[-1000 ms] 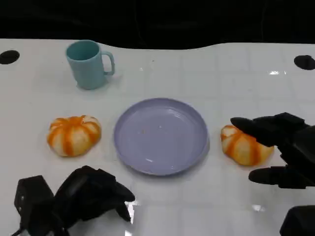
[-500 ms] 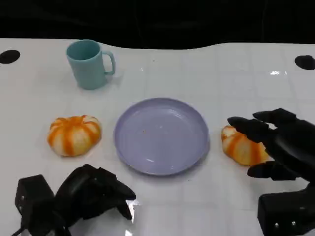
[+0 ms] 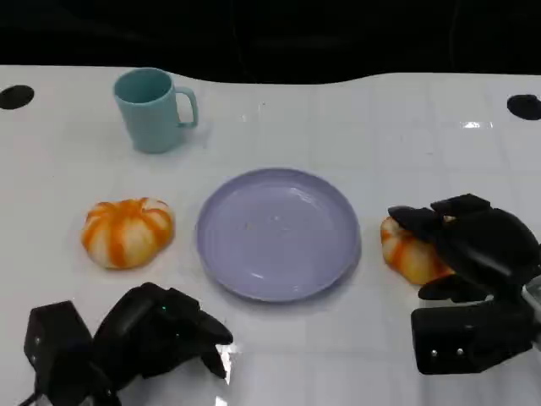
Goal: Grasp the bread from the table and place it into the plate.
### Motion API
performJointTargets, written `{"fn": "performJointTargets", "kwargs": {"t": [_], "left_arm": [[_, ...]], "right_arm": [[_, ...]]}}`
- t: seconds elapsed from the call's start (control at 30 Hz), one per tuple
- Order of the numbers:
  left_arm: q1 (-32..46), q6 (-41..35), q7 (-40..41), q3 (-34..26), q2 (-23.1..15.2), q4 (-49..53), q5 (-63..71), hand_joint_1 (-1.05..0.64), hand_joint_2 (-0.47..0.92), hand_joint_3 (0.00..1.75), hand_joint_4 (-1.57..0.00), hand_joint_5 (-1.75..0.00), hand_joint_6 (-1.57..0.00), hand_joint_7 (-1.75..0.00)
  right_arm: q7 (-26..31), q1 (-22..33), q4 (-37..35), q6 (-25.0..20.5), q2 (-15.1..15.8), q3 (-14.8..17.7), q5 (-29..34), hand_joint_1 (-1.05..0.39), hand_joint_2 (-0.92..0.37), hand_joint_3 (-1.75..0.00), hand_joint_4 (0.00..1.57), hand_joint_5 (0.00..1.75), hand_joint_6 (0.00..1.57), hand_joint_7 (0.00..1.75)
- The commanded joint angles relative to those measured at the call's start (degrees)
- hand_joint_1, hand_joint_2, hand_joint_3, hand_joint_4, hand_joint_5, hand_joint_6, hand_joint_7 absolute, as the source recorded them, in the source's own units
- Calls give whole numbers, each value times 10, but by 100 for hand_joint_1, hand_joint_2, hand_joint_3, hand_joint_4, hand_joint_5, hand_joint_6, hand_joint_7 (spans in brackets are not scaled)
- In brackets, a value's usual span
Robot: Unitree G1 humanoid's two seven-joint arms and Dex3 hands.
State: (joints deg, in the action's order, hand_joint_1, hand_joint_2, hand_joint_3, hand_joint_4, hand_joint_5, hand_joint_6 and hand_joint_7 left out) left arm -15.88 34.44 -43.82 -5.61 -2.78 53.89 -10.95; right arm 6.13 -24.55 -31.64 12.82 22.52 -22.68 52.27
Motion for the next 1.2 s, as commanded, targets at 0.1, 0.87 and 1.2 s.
{"fn": "performJointTargets", "kwargs": {"t": [0.1,0.87,1.2], "left_arm": [[10,-2,1,1,-9,-10,-1,-105,85,0,-126,-90,-157,-4],[20,-6,3,4,-8,-29,-2,-105,85,0,-125,-90,-157,-4],[19,-6,0,4,-6,-27,-6,-105,84,0,-125,-90,-157,-4]], "right_arm": [[36,-45,-98,-2,-11,-22,-14,-68,-87,0,13,27,22,1],[334,-84,-243,171,-15,-39,-44,-27,-57,-94,93,175,72,170],[397,-88,-208,190,-13,-32,-47,-20,-37,-111,93,175,70,175]]}}
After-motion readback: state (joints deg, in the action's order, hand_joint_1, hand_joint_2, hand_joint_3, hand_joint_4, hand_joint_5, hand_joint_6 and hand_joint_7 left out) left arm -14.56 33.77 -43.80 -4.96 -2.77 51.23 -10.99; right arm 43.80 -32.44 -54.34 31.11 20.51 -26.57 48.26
